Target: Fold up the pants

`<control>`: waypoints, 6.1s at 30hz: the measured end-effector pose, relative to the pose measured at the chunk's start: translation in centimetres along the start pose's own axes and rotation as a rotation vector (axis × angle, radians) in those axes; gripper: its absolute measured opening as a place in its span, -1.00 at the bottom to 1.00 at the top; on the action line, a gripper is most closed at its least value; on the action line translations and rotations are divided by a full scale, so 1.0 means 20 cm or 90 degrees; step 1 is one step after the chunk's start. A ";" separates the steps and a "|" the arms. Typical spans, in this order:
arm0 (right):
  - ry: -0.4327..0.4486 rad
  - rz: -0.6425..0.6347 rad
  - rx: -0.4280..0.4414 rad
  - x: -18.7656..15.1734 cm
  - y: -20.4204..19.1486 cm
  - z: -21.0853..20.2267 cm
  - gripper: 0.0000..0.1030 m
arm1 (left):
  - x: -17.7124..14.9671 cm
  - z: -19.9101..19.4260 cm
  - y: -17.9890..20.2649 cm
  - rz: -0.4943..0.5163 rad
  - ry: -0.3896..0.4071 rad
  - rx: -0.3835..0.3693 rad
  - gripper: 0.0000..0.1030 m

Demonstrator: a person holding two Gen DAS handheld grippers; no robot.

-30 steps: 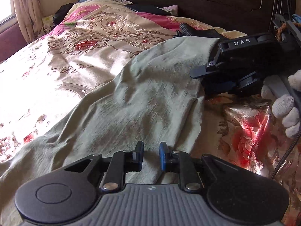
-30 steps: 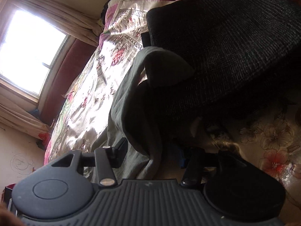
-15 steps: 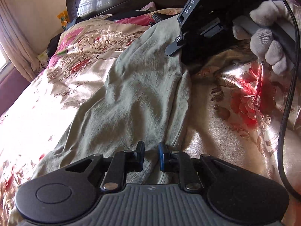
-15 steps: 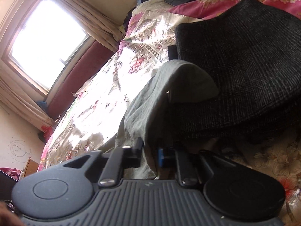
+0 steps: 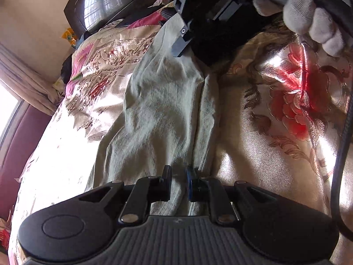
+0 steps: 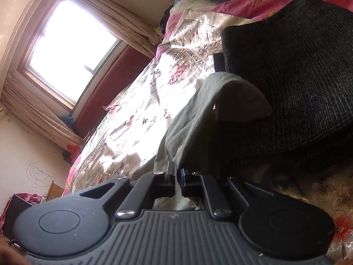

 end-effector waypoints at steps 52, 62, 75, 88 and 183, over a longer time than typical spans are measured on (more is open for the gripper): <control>-0.004 0.218 0.076 -0.13 0.20 0.08 -0.12 | -0.04 -0.10 -0.05 -0.130 0.049 -0.103 -0.62; 0.037 0.299 0.120 -0.05 0.25 0.20 -0.89 | -0.06 -0.08 -0.06 -0.158 0.047 -0.117 -0.62; 0.007 -0.492 0.061 -0.25 -1.03 0.23 -0.90 | -0.37 -0.29 -0.19 -0.344 0.088 -0.119 -0.62; -0.172 -0.977 0.080 -1.16 -1.34 0.32 -0.43 | -0.85 -0.66 -0.25 -0.466 0.094 -0.045 -0.62; -0.314 -0.869 0.231 -1.73 -1.98 0.75 -0.54 | -1.57 -1.10 -0.49 -0.628 0.063 0.131 -0.28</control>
Point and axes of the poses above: each gripper's, at about its wrist camera, not at the fingertips, and z roughly the way its jaws point, y to its right, x to its top, the point moved 4 cm from there along z, roughly the way its jaws point, and after that the axes turned 1 degree about x, right-handed, at the moved point
